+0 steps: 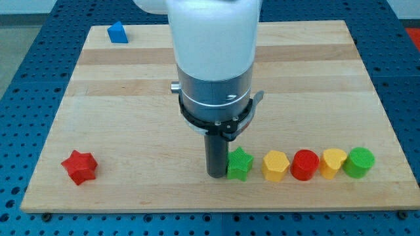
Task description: Move your arm to the top center
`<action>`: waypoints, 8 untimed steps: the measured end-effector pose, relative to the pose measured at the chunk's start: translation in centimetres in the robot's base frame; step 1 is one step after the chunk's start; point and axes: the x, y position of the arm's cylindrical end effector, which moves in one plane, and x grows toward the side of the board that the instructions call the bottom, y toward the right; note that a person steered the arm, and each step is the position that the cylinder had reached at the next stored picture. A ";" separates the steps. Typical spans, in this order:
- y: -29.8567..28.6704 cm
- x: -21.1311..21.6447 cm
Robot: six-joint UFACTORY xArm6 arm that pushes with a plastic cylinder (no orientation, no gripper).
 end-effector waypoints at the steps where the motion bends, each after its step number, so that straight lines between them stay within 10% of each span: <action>1: 0.3 0.0; 4: -3.7 -0.8; 8: 3.8 -19.4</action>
